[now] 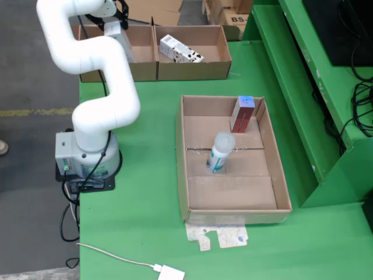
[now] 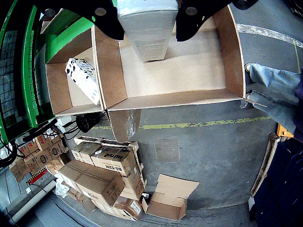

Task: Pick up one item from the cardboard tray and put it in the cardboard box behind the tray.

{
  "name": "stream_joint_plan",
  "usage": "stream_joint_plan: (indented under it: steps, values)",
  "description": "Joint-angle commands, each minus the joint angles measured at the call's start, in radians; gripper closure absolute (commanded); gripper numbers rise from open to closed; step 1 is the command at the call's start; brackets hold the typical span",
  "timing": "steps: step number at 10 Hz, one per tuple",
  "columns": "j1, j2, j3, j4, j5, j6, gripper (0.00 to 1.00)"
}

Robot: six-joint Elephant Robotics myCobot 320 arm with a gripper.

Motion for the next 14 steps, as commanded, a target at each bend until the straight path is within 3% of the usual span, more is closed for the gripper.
stream_joint_plan:
  steps: [1,8,14]
  values:
    - [-0.006,0.035,0.029,0.011,-0.01,0.003,0.7]
    - [-0.006,0.035,0.029,0.011,-0.01,0.003,0.0]
    - [-0.006,0.035,0.029,0.011,-0.01,0.003,0.0]
